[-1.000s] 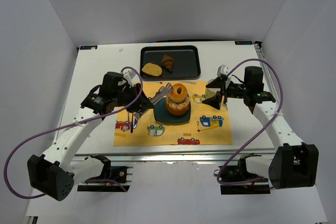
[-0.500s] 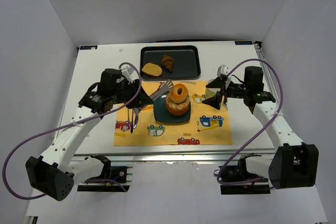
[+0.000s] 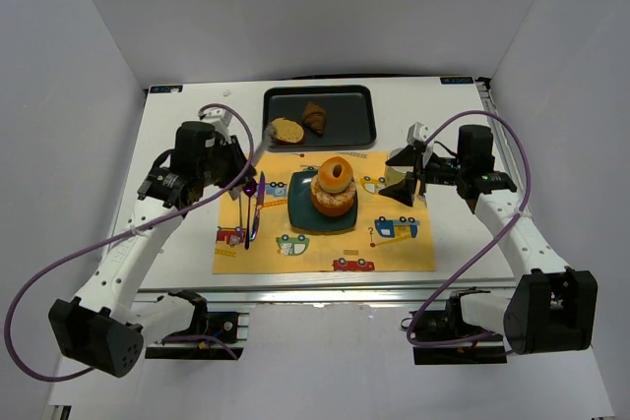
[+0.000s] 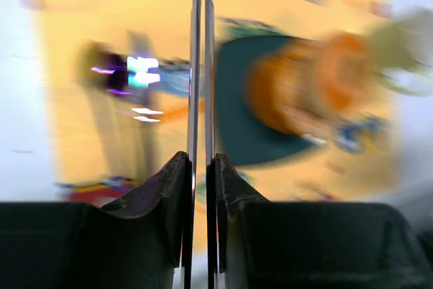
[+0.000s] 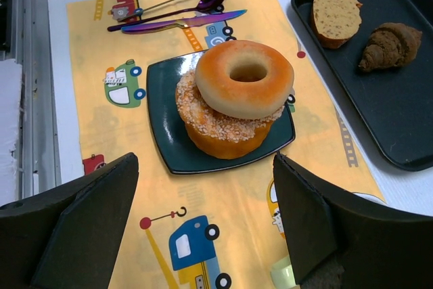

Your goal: Place the bread

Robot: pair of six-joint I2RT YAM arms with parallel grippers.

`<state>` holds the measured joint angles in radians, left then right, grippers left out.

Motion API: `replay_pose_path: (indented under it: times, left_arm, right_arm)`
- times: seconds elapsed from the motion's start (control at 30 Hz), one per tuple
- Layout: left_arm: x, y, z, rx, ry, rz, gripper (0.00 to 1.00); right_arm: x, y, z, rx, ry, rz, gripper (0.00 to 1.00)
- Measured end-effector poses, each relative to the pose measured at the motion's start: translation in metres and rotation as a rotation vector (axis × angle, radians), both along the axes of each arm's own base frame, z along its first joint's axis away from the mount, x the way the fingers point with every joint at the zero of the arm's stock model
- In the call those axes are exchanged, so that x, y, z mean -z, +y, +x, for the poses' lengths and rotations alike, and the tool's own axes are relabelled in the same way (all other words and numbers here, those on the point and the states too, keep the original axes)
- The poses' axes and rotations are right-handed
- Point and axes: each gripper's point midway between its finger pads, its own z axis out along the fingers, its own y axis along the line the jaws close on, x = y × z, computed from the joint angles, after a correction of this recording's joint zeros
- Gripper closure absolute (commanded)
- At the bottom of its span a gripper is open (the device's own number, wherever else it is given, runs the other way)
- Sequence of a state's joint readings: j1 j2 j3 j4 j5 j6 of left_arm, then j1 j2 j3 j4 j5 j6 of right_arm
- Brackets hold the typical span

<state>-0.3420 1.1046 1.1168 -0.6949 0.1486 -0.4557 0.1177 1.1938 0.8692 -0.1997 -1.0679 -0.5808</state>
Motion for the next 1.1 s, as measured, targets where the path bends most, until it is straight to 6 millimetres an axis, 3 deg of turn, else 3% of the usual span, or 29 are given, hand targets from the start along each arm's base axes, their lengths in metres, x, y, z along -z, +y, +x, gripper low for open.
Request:
replay_pose_path:
  times: [0.07, 0.13, 0.27, 0.37, 0.47, 0.5, 0.6, 0.63, 0.73, 0.8, 0.83, 1.0, 1.1]
  left_arm:
    - [0.022, 0.034, 0.019, -0.063, -0.048, 0.117, 1.0]
    - [0.064, 0.079, 0.029, -0.126, -0.035, 0.267, 1.0]
    - [0.146, 0.154, 0.026, -0.189, 0.067, 0.476, 1.0]
    - [0.18, 0.188, 0.027, -0.208, 0.115, 0.546, 1.0]
    - [0.19, 0.204, 0.038, -0.222, 0.085, 0.571, 0.91]
    - [0.192, 0.208, 0.042, -0.229, 0.07, 0.572, 0.82]
    - [0.199, 0.214, 0.047, -0.239, 0.046, 0.555, 0.69]
    - [0.201, 0.215, 0.048, -0.245, 0.046, 0.549, 0.52]
    - [0.207, 0.219, 0.047, -0.263, 0.056, 0.522, 0.23]
    - [0.209, 0.222, 0.045, -0.277, 0.066, 0.504, 0.13]
    - [0.209, 0.223, 0.045, -0.287, 0.069, 0.494, 0.02]
    - [0.2, 0.23, 0.04, -0.345, 0.071, 0.444, 0.02]
    - [0.178, 0.229, 0.04, -0.388, 0.023, 0.407, 0.02]
  right_arm:
    - [0.001, 0.0, -0.002, -0.007, 0.003, 0.0, 0.15]
    - [0.002, 0.001, -0.004, -0.017, 0.0, -0.004, 0.15]
    - [0.002, 0.003, -0.009, -0.048, -0.018, -0.023, 0.15]
    - [-0.001, 0.004, -0.011, -0.07, -0.046, -0.036, 0.15]
    - [-0.003, 0.005, -0.012, -0.087, -0.066, -0.048, 0.15]
    - [-0.003, 0.005, -0.012, -0.09, -0.067, -0.052, 0.15]
    - [-0.001, 0.006, -0.011, -0.101, -0.055, -0.063, 0.14]
    - [0.001, 0.007, -0.01, -0.103, -0.048, -0.067, 0.14]
    - [0.006, 0.008, -0.007, -0.1, -0.006, -0.079, 0.11]
    - [0.01, 0.008, -0.004, -0.075, 0.046, -0.088, 0.11]
    - [0.013, 0.008, -0.001, -0.044, 0.081, -0.098, 0.11]
    - [0.02, -0.002, 0.026, 0.193, 0.2, -0.16, 0.11]
    - [0.01, -0.009, 0.045, 0.309, 0.202, -0.164, 0.1]
